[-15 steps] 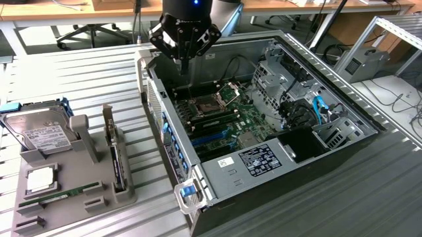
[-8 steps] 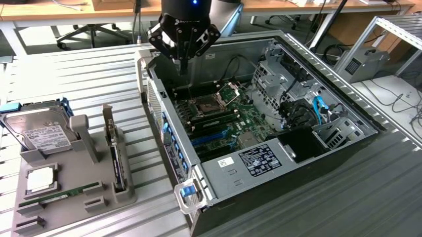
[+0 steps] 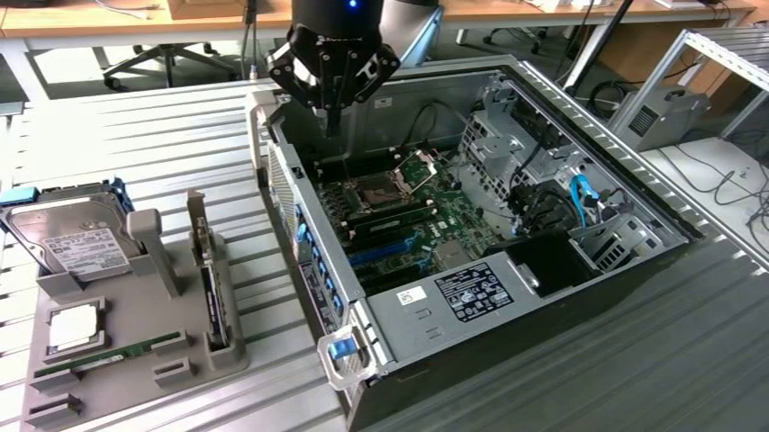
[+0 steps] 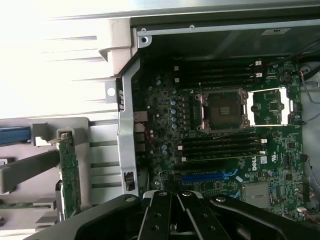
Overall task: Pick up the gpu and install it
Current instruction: 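Reach for the gpu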
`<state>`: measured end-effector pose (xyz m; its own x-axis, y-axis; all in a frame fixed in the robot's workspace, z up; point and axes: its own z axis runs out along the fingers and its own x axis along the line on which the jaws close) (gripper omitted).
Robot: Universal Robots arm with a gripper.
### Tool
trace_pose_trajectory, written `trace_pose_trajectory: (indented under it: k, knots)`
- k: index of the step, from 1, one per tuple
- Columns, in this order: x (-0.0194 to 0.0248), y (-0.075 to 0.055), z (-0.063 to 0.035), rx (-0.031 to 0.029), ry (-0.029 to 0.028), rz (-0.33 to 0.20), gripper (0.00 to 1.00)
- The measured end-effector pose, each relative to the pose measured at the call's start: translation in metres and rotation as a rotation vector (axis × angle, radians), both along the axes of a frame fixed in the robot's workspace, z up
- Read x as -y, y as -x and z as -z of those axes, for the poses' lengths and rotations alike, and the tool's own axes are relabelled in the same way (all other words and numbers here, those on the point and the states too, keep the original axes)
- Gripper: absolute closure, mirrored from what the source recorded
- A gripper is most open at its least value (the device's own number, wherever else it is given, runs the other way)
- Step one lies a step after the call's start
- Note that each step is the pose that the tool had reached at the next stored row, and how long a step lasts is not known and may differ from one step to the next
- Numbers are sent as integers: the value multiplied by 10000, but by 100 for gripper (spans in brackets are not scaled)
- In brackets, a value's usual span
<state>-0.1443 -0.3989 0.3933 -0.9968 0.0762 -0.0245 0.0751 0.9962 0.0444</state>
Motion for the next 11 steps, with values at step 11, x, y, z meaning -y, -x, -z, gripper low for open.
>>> trace_pose_trajectory:
  k: [11]
  knots:
    - [0,26,0,0,0,0,89]
